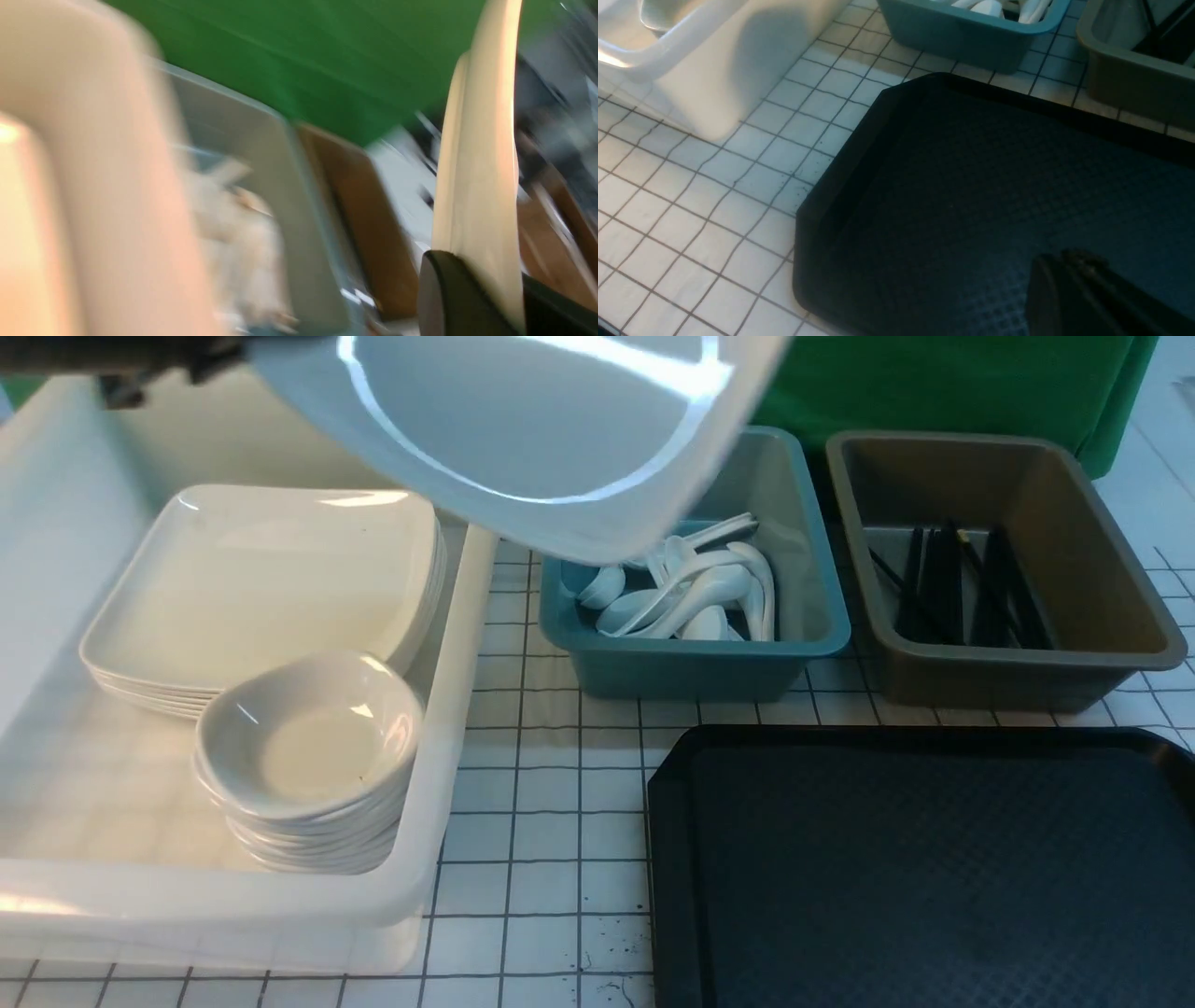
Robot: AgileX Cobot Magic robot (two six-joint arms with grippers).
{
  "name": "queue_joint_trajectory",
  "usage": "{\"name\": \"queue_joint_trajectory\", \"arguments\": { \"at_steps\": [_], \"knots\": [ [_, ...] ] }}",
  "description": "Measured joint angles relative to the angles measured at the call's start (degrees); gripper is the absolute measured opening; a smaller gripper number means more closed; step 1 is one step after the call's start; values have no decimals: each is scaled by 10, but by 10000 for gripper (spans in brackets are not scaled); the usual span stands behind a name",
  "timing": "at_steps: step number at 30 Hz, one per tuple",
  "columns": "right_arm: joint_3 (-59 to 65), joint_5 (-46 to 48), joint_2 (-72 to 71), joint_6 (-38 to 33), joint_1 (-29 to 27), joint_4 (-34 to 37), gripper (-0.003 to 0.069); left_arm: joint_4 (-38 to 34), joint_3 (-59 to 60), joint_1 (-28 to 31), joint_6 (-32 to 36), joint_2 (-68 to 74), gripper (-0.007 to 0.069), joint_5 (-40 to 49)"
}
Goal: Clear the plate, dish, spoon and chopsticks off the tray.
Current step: Use the left arm to put the plate into the large storage box on the left
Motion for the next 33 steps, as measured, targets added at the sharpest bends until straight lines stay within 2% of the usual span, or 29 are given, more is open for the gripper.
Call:
{"name": "queue_joint_trajectory", "arguments": {
  "at_steps": [5, 7, 16, 27, 32, 33],
  "knots": [
    [0, 1, 0, 0, 0, -1, 33, 72, 0, 130, -33, 22, 17, -7],
    [0, 1, 0, 0, 0, -1, 33, 78, 0, 153, -35, 33, 17, -22],
    [0, 14, 0, 1, 0, -1, 37, 77, 0, 140, 16, 90, 17, -82],
    [0, 23, 0, 9, 0, -1, 43, 77, 0, 137, 48, 162, 20, -83],
    [0, 26, 0, 20, 0, -1, 50, 63, 0, 137, 60, 183, 60, -54],
    [0, 27, 0, 20, 0, -1, 51, 62, 0, 137, 63, 185, 87, -43]
  ]
}}
